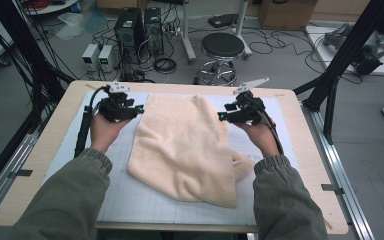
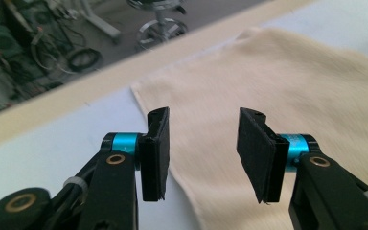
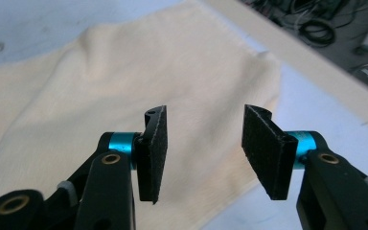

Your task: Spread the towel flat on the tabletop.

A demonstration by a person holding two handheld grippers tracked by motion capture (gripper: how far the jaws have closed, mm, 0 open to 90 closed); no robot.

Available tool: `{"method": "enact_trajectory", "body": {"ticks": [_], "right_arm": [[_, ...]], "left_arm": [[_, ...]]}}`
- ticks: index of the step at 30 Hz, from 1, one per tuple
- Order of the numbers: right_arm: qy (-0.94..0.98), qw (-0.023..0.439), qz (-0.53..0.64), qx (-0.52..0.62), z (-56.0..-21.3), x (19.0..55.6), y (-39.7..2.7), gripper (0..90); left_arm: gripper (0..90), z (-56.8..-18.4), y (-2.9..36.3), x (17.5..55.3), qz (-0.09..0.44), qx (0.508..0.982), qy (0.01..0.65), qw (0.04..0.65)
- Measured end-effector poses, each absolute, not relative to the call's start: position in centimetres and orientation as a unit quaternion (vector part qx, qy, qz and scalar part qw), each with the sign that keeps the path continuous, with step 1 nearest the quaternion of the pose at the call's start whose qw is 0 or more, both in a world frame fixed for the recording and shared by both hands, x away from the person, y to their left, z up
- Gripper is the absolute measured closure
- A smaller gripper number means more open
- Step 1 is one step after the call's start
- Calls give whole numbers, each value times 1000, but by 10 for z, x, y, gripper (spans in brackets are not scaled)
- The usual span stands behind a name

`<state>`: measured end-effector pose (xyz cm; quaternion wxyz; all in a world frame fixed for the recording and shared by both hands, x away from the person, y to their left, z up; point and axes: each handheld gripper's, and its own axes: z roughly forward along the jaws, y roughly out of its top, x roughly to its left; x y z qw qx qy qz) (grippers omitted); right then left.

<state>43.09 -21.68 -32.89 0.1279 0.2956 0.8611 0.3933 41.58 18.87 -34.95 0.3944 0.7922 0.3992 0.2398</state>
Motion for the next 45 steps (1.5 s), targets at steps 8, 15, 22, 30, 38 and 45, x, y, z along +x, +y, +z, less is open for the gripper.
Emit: {"method": "enact_trajectory", "body": {"ticks": [8, 15, 22, 30, 38, 45], "right_arm": [[878, 94, 389, 261, -350, 390, -215, 482], [884, 76, 403, 222, -362, 349, -211, 475], [895, 51, 398, 196, -382, 317, -207, 468], [915, 35, 364, 169, -406, 317, -189, 808], [906, 86, 375, 178, -368, 343, -194, 865], [887, 129, 355, 266, -359, 409, -218, 866]], "left_arm": [[506, -387, 198, 362, 196, 818, 362, 402], [452, -401, 200, 320, 179, 837, 318, 407], [418, -422, 195, 284, 135, 865, 260, 408], [745, -433, 186, 286, 142, 888, 238, 368], [827, -401, 190, 314, 169, 852, 278, 409], [827, -375, 186, 371, 204, 816, 345, 417]]}}
